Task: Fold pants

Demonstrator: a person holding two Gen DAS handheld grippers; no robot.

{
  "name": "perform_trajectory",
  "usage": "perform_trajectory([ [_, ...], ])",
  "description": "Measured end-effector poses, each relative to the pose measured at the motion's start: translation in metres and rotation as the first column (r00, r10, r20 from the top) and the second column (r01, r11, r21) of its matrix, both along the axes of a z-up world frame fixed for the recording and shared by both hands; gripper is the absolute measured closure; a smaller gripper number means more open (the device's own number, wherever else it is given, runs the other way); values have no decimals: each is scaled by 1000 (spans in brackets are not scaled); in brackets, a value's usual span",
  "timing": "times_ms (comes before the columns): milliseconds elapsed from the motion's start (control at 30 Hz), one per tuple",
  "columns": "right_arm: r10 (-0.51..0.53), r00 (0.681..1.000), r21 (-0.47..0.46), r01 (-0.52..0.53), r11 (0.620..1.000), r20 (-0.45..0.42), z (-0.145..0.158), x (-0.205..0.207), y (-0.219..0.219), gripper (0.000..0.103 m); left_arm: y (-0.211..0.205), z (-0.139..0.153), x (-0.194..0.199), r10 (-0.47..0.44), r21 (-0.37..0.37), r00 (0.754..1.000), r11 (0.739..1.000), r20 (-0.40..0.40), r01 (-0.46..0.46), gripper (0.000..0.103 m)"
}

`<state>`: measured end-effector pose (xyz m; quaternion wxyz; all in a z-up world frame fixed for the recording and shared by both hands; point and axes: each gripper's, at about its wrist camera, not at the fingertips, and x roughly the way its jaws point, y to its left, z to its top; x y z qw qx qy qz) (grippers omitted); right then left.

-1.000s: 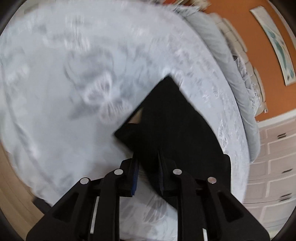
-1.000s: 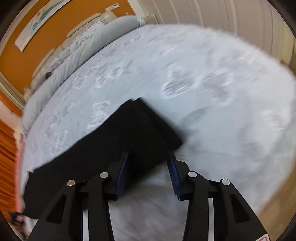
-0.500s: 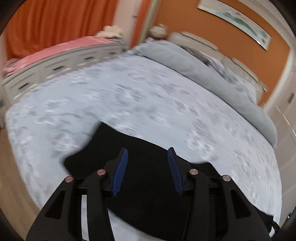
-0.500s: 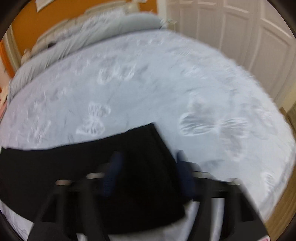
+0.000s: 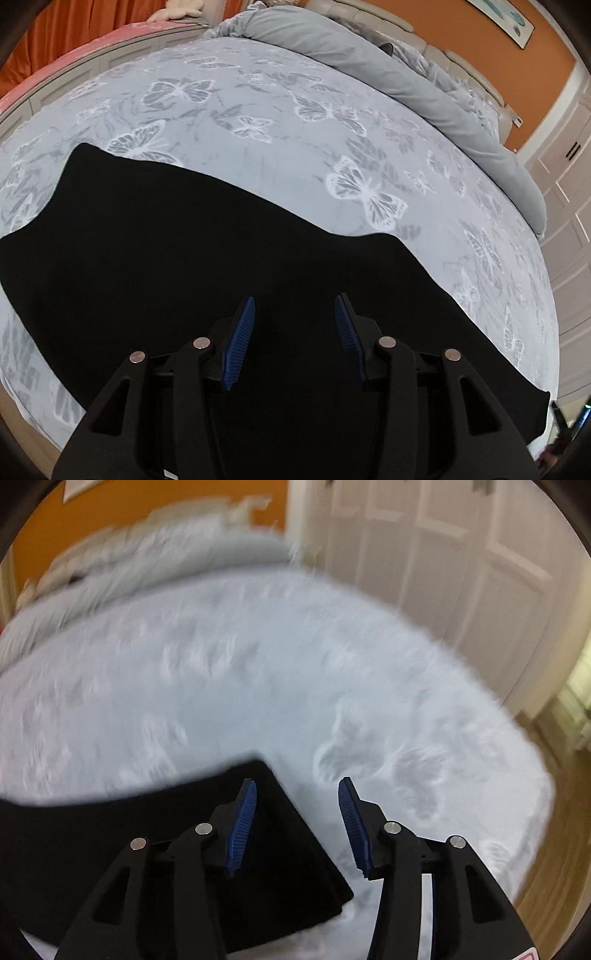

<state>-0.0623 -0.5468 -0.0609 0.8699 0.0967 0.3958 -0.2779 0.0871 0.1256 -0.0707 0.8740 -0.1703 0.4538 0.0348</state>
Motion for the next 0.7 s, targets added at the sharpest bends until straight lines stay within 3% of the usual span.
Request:
perform_trajectory([
  [100,128,984,44,-135,990,125,45,8,60,57,2,9,-5,-1,7,999,1000,37,1,55],
  [167,240,957,92,-257,962,162,61,25,105,55,7,15,-9,6,-15,998,1000,57,-5,43],
  [233,362,913,175,-394,902,190,69,51,165,42,18,21,-10,32,-26,997,999,73,-30,42],
  [300,438,875,252,-479,841,205,67,73,217,42,45,30,-14,101,-49,990,994,97,-97,42],
  [367,538,817,293,-576,763,206,58,96,279,42,80,34,-19,190,-74,976,980,103,-183,41],
  [500,716,682,213,-729,650,148,37,124,387,59,151,31,-20,338,-83,939,939,60,-333,41],
  [533,737,662,209,-746,632,138,33,128,399,63,168,29,-18,358,-64,933,933,45,-355,41],
  [567,758,640,206,-764,611,124,28,134,415,66,177,26,-17,363,-39,931,932,38,-362,41],
  [633,799,593,227,-795,563,94,14,153,445,87,185,20,-17,358,7,933,934,22,-358,41],
  [700,824,560,247,-813,528,81,5,166,468,92,191,12,-16,333,37,943,942,-10,-332,41],
])
